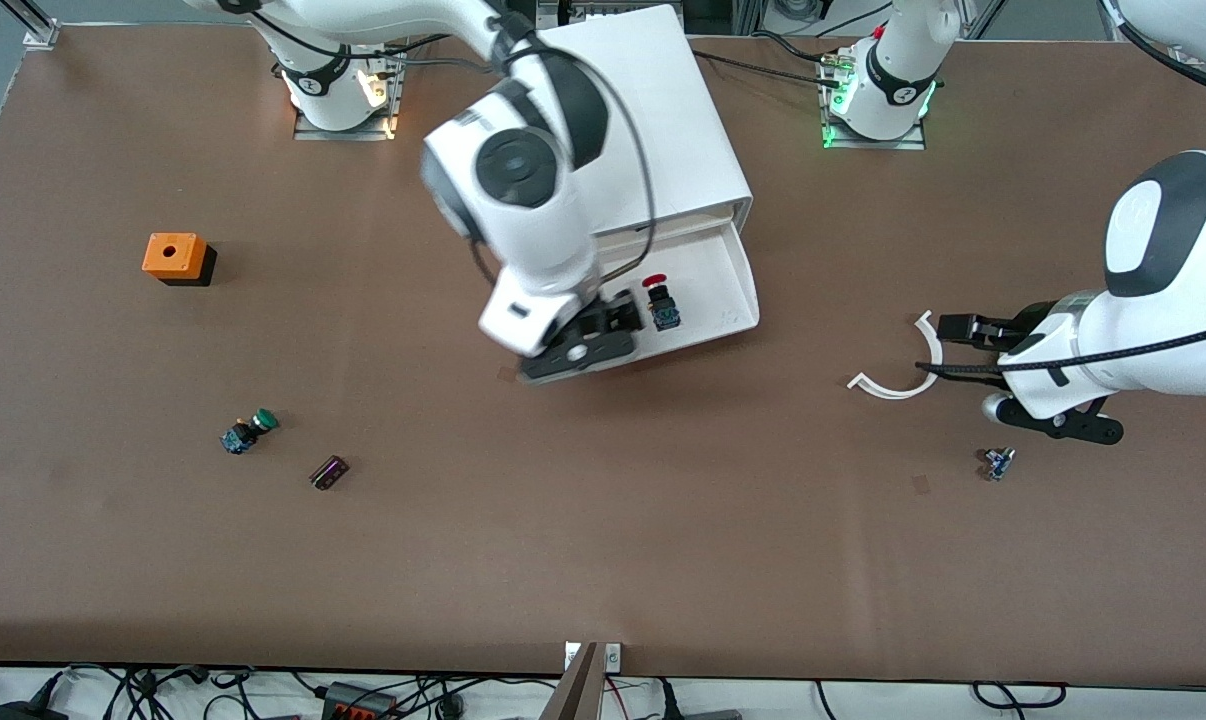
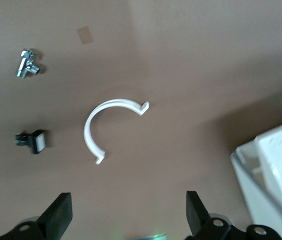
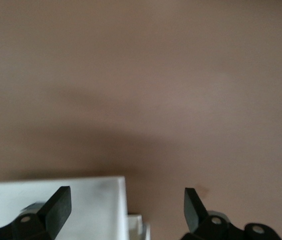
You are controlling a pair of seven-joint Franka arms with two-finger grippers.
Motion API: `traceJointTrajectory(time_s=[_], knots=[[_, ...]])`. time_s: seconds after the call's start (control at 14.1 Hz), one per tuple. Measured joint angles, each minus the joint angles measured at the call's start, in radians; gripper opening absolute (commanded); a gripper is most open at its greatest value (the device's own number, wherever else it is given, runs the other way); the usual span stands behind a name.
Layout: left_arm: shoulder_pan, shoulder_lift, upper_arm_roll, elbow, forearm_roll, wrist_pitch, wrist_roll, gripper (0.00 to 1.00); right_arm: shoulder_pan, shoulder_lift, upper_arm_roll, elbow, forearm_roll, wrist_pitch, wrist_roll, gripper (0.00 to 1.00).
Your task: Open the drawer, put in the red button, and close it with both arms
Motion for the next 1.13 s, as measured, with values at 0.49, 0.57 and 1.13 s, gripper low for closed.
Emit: traceJointTrajectory(time_s=[0.49, 0.57, 1.13], knots=[[-0.221, 0.022, -0.009, -0.146, -0.017, 0.33, -0.52, 1.0, -0.308, -0.015, -0.024, 0.0, -0.002, -0.166, -0.128, 1.0], [-0.26, 0.029, -0.009, -0.177, -0.016, 0.397, -0.589, 1.0, -0.344, -0.024, -0.024, -0.001, -0.002, -0.185, -0.148, 1.0], [-0.431, 0.105, -0.009, -0.329, 0.037, 0.72, -0.9, 1.0, -0.494, -0.132, -0.023, -0.012, -0.002, -0.322, -0.174, 1.0]])
